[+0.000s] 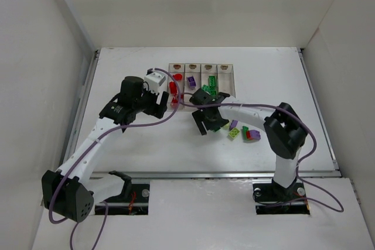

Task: Sort the legos into containers by color

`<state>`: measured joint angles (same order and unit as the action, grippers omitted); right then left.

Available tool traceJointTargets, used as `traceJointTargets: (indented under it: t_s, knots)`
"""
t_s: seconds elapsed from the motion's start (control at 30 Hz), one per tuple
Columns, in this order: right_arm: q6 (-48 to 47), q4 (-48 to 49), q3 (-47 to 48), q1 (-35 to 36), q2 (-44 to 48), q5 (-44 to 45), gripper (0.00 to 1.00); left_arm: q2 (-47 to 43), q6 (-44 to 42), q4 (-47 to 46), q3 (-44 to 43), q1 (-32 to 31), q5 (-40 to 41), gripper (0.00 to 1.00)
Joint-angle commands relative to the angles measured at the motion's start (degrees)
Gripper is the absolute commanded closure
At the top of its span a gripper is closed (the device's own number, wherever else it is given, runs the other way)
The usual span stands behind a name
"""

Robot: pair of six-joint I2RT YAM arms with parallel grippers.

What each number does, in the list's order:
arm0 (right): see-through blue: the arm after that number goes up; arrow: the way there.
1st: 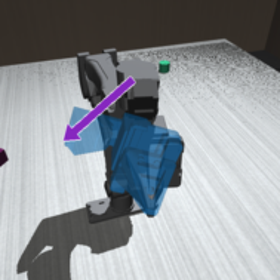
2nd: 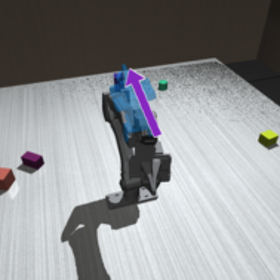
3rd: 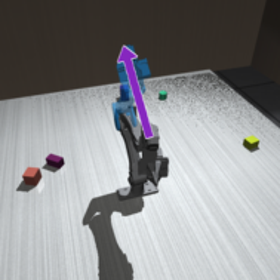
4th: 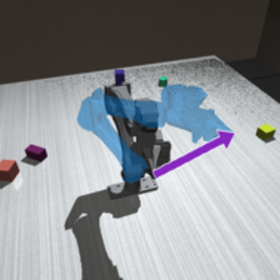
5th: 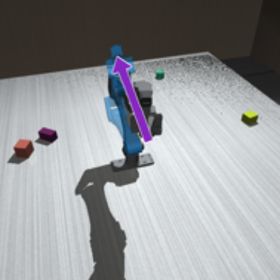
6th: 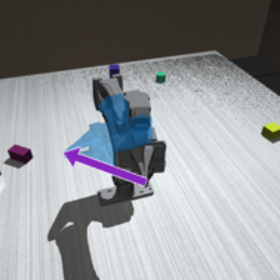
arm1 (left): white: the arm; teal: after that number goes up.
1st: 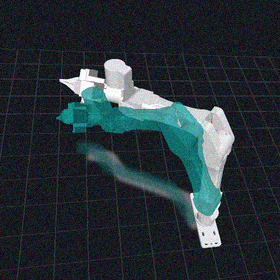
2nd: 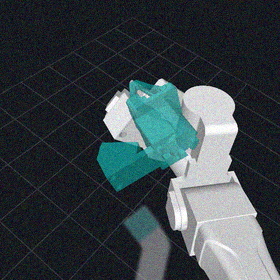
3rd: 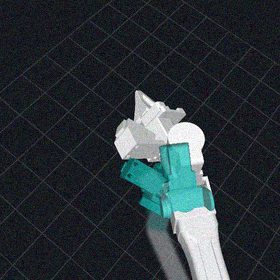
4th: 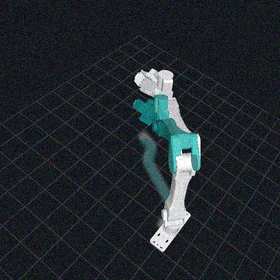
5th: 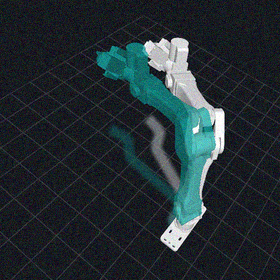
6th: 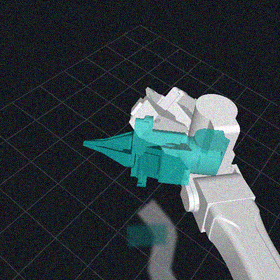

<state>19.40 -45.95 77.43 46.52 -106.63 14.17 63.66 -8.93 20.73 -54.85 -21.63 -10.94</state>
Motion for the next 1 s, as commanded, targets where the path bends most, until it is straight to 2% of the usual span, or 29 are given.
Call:
traceJointTargets:
  t_s: [0.0, 0.3, 0.37, 0.47, 0.5, 0.7, 0.73, 0.77, 0.8, 0.87, 0.97]
  knots:
    - [-0.41, -0.36, 1.84, -0.29, -2.27, -0.11, 0.18, -0.56, 0.14, -2.1, 0.45, 0.36, -0.22, 0.24]
    - [-3.58, -1.5, 5.8, -0.82, -5.61, 2.17, 0.2, 0.5, 0.14, -2.1, -0.08, 0.36, -0.75, 0.24]
    - [-4.19, -1.51, 5.8, -0.82, -5.61, 2.17, 0.23, 1.02, 0.14, -2.1, -0.08, 0.36, -0.75, 0.24]
    - [-5.25, 0.25, 5.28, -0.82, -5.61, -0.19, 0.34, 1.55, 0.14, -2.1, -0.08, 0.36, -0.75, 0.24]
    - [-5.25, 0.77, 5.28, -0.82, -6.22, -0.2, 0.41, 1.56, 0.14, -2.1, -0.08, 0.36, -1.27, 0.24]
    - [-5.77, 1.31, 4.05, -0.82, -5.09, -4.06, 0.61, 2.08, 0.14, -2.1, -0.61, 0.36, -1.28, 0.24]
    - [-5.77, 1.31, 4.05, -0.82, -2.47, -6.24, 0.79, 2.08, 0.14, -2.1, -0.61, 0.36, -1.28, 0.24]
    - [-5.77, 1.31, 4.05, -0.82, -2.44, -6.26, 0.8, 2.08, 0.14, -2.1, -0.61, 0.36, -1.28, 0.24]
    - [-6.38, 1.31, 4.05, -0.82, -1.31, -8.53, 0.86, 2.08, 0.14, -2.1, -0.61, 0.36, -1.28, 0.24]
    - [-6.39, 1.31, 4.74, -0.82, 3.08, -10.74, 0.9, 2.08, 0.14, -2.1, -0.61, 0.36, -1.28, 0.24]
    - [-5.0, 4.28, 7.29, -1.35, 8.61, -11.36, 0.92, 2.08, 0.14, -2.1, -0.61, 0.36, -0.67, 0.24]
